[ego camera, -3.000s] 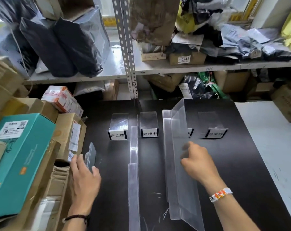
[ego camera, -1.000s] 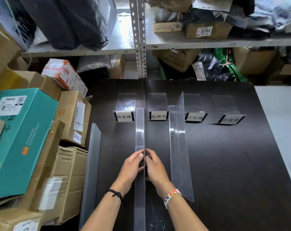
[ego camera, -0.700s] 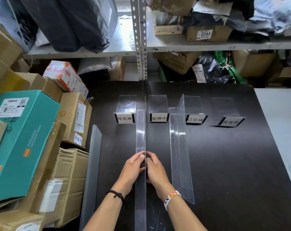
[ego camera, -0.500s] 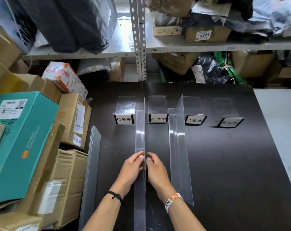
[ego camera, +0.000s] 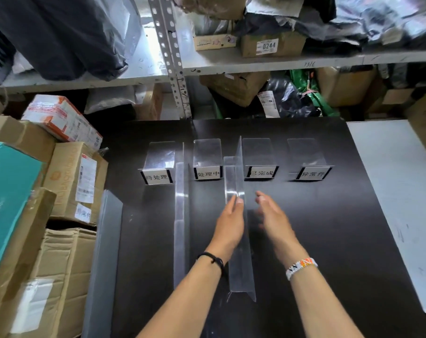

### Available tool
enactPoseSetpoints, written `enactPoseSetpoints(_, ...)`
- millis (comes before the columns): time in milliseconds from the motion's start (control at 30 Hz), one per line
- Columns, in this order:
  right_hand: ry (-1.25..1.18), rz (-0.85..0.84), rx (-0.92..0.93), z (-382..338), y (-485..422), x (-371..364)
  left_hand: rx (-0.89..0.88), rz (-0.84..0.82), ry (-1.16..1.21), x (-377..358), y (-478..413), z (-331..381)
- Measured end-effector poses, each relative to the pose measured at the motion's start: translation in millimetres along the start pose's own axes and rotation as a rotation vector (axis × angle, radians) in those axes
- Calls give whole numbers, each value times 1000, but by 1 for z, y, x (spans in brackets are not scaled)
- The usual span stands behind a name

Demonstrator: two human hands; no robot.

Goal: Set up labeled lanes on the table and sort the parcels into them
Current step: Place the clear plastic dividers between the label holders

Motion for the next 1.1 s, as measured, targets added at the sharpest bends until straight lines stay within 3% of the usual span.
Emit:
enactPoseSetpoints(100, -93, -132, -84, 14, -4, -13, 119, -16, 127, -21, -16, -29)
enactPoseSetpoints(267, -36, -222, -76, 32, -12, -21, 127, -3, 110, -23, -13, -26)
enactPoseSetpoints(600, 22, -227, -51, 45, -23, -24, 201, -99, -14, -9, 24, -50)
enactPoseSetpoints(767, 3, -208, -86, 52, -14, -20, 21, 7, -150, -4, -1, -26)
enactPoseSetpoints(1100, 16, -186, -68, 44, -9, -12, 158, -75, 17, -17, 6, -42)
Point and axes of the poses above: each hand's wrist, its own y-axis away from the middle knuckle, its own x-axis out of the back of the hand, z = x × y, the point moved 3 cm from there along -y, towards the middle knuckle, and after that the axes turned 5 degrees about z, right-handed, at the moved point
